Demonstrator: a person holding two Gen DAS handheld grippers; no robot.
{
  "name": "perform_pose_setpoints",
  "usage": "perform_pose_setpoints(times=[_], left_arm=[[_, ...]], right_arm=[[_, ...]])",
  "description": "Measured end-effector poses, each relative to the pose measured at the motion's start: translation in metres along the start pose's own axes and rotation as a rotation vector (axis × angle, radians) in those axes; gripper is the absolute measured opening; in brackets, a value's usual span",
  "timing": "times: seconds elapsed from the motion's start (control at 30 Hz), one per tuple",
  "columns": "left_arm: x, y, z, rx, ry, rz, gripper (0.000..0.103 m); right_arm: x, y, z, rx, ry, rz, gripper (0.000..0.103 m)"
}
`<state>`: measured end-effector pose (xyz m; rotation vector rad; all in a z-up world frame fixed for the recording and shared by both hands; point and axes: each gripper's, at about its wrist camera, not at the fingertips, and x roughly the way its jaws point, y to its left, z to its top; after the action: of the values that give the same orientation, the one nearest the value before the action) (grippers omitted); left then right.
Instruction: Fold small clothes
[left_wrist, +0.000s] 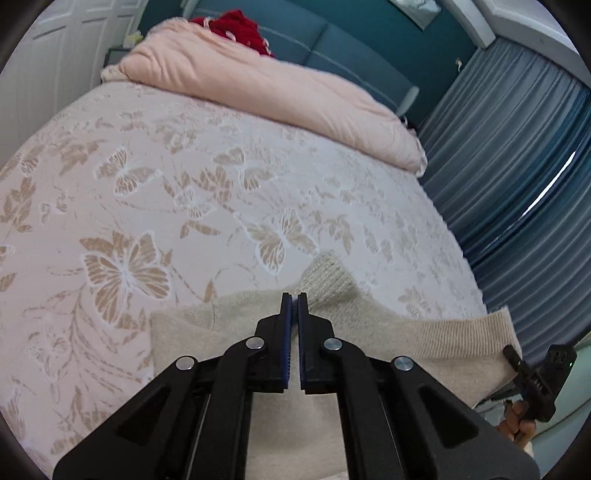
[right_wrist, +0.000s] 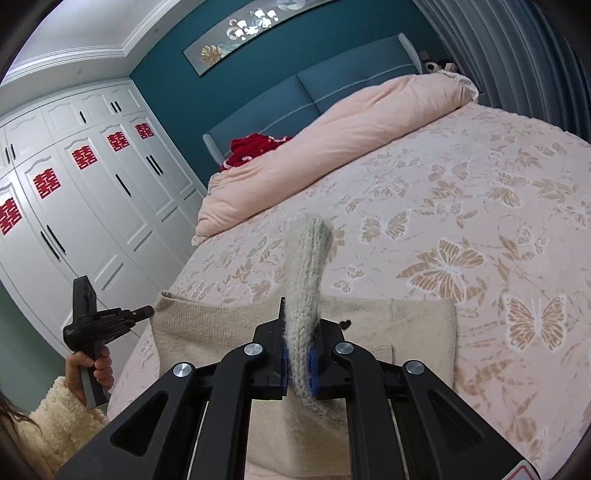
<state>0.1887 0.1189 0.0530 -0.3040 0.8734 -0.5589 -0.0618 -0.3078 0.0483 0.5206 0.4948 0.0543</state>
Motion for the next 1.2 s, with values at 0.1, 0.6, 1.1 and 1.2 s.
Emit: perform_pose_setpoints(times=[0.1,0.6,1.1,1.2], left_arm=[[-0.04,-0.022,0.009,0.035,-0.116,0.013,0.001],[0.075,-0.009,-0.059,0.053,0.133,0.248,0.062],[0.073,0.008,-0.13,-0.199,0.242,0.29,0.077],[0.048,0.019,-0.139,-0.231,0.232,0.312,0.077]], right_arm=[[-0.01,0.01,0.018,-0.02,-0.065,0.028,0.008],[0.109,0.001,-0.023,-0.072,0.205,-0.273,0.018],[0.2,0.094,-0.091,-0.199,0.494,-0.163,0.015],[0.243,0.082,-0.122,-0.219,0.621,-0.235,0.015]])
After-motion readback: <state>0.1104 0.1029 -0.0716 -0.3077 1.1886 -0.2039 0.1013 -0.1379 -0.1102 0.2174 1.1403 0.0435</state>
